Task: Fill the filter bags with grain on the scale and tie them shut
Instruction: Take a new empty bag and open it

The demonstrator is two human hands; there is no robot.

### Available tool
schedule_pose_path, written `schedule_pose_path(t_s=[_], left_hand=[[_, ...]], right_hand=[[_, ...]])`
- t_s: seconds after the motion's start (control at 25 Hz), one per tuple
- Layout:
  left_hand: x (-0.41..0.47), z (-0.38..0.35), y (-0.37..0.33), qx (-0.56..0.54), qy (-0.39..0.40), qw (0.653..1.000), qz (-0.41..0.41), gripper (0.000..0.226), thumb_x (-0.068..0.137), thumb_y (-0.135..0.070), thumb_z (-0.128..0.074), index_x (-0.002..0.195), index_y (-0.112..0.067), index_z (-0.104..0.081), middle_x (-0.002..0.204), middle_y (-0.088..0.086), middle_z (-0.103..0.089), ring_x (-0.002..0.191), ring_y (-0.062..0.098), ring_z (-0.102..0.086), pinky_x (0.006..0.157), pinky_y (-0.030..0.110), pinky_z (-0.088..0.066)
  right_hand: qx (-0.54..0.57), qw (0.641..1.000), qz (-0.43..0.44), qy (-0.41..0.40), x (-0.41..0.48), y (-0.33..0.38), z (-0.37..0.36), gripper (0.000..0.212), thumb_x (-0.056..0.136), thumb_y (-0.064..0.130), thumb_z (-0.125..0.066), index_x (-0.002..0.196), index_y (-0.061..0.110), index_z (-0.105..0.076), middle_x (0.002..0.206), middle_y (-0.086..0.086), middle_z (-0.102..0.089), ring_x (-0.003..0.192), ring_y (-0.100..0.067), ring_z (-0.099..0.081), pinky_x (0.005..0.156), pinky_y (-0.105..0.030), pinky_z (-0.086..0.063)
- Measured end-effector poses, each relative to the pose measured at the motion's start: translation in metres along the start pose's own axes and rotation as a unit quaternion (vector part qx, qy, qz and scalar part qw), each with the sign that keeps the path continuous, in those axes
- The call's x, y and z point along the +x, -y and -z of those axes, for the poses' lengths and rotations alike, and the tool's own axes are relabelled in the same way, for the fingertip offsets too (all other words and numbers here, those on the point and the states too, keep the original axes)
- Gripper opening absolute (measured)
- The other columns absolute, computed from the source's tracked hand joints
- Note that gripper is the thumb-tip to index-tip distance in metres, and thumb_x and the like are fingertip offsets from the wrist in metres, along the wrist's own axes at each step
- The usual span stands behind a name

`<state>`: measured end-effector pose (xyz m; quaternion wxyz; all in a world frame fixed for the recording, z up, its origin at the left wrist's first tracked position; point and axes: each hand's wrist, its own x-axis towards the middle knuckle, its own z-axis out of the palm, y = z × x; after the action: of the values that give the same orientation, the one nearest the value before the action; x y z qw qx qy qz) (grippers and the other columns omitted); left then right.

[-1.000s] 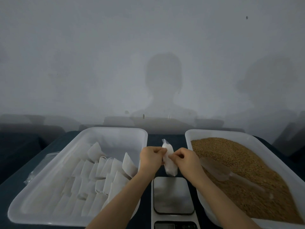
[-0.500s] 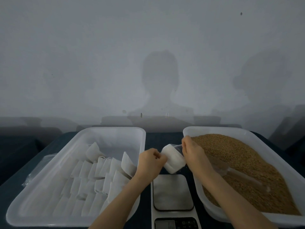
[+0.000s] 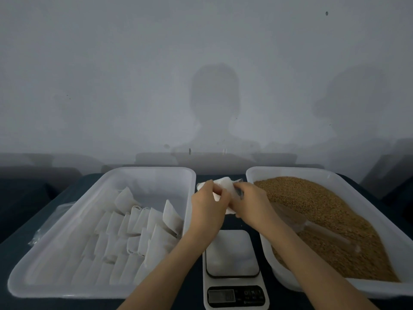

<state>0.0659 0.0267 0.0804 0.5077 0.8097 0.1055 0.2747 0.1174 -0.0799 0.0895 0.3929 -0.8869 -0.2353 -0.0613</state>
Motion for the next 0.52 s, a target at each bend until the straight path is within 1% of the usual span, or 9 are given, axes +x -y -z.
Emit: schedule_pose_path(t_s=[0.08,0.12,0.2,0.24,0.28,0.32,0.4,0.48,0.52], left_hand=[[-0.004,-0.005,-0.002,-0.015,0.020,0.999,-0.039,0.012,0.092,-0.015,-0.060,0.081,-0.010,-0.057,0.076,-0.006,-0.061,0.073,-0.025,-0.050,0.063,0.001,-0.040],[-0.007,-0.008,-0.004,-0.019,0.031,0.998,-0.054,0.007,0.092,-0.014,-0.060,0.090,-0.007,-0.061,0.077,-0.005,-0.061,0.073,-0.024,-0.051,0.063,0.001,-0.040],[-0.010,-0.008,-0.010,-0.017,0.040,0.995,-0.093,0.027,0.093,-0.014,-0.061,0.119,-0.009,-0.060,0.079,-0.010,-0.060,0.074,-0.016,-0.055,0.066,0.001,-0.042],[-0.010,-0.004,-0.010,-0.028,0.035,0.993,-0.113,0.034,0.094,-0.016,-0.060,0.127,-0.015,-0.056,0.083,-0.016,-0.059,0.078,-0.015,-0.055,0.068,0.001,-0.041],[-0.007,0.002,-0.009,-0.040,0.010,0.992,-0.115,0.035,0.095,-0.020,-0.059,0.129,-0.023,-0.055,0.090,-0.021,-0.059,0.083,-0.016,-0.054,0.071,0.001,-0.039],[-0.001,0.011,-0.006,-0.052,-0.022,0.994,-0.092,0.033,0.096,-0.027,-0.057,0.128,-0.031,-0.052,0.101,-0.024,-0.057,0.092,-0.015,-0.051,0.078,0.001,-0.037],[0.017,0.030,0.000,-0.059,-0.055,0.997,0.015,0.030,0.100,-0.035,-0.047,0.129,-0.033,-0.051,0.115,-0.023,-0.050,0.107,-0.005,-0.044,0.091,0.011,-0.033],[0.029,0.043,0.009,-0.090,-0.013,0.993,0.079,0.019,0.101,-0.029,-0.044,0.101,-0.034,-0.063,0.095,-0.015,-0.063,0.096,0.014,-0.056,0.085,0.025,-0.045],[0.030,0.045,0.010,-0.102,-0.001,0.991,0.088,0.026,0.101,-0.025,-0.046,0.086,-0.033,-0.066,0.084,-0.005,-0.068,0.089,0.025,-0.062,0.080,0.032,-0.052]], right_hand=[[-0.002,1.000,-0.009,-0.013,0.001,0.004,0.002,0.005,0.087,0.018,-0.062,0.088,0.013,-0.062,0.086,-0.001,-0.062,0.076,-0.015,-0.059,0.062,-0.028,-0.053],[-0.005,1.000,-0.018,-0.018,0.001,0.005,0.003,0.011,0.087,0.016,-0.061,0.077,0.014,-0.058,0.078,0.000,-0.060,0.073,-0.017,-0.059,0.060,-0.029,-0.051],[0.045,0.997,-0.055,-0.032,0.001,0.001,0.005,0.010,0.087,0.014,-0.062,0.078,0.012,-0.060,0.076,0.000,-0.061,0.072,-0.018,-0.063,0.054,-0.026,-0.052],[0.117,0.989,-0.084,-0.038,-0.001,-0.002,0.008,0.005,0.086,0.015,-0.065,0.086,0.011,-0.063,0.081,-0.001,-0.064,0.073,-0.016,-0.065,0.052,-0.024,-0.052],[0.204,0.972,-0.111,-0.028,-0.002,-0.006,0.013,0.011,0.084,0.016,-0.068,0.093,0.011,-0.064,0.087,-0.002,-0.065,0.076,-0.016,-0.066,0.054,-0.024,-0.054],[0.293,0.947,-0.134,-0.010,-0.003,-0.011,0.018,0.019,0.082,0.016,-0.071,0.098,0.010,-0.064,0.094,-0.003,-0.066,0.080,-0.018,-0.068,0.058,-0.027,-0.056],[0.391,0.905,-0.165,0.040,-0.005,-0.019,0.033,0.031,0.077,0.015,-0.073,0.105,0.008,-0.062,0.105,-0.008,-0.066,0.088,-0.023,-0.069,0.065,-0.034,-0.058],[0.445,0.873,-0.171,0.108,-0.007,-0.027,0.042,0.043,0.069,0.016,-0.075,0.109,0.009,-0.060,0.112,-0.011,-0.064,0.097,-0.028,-0.067,0.070,-0.038,-0.057],[0.459,0.861,-0.171,0.134,-0.008,-0.029,0.043,0.048,0.067,0.017,-0.075,0.111,0.009,-0.059,0.114,-0.012,-0.064,0.100,-0.029,-0.066,0.071,-0.038,-0.057]])
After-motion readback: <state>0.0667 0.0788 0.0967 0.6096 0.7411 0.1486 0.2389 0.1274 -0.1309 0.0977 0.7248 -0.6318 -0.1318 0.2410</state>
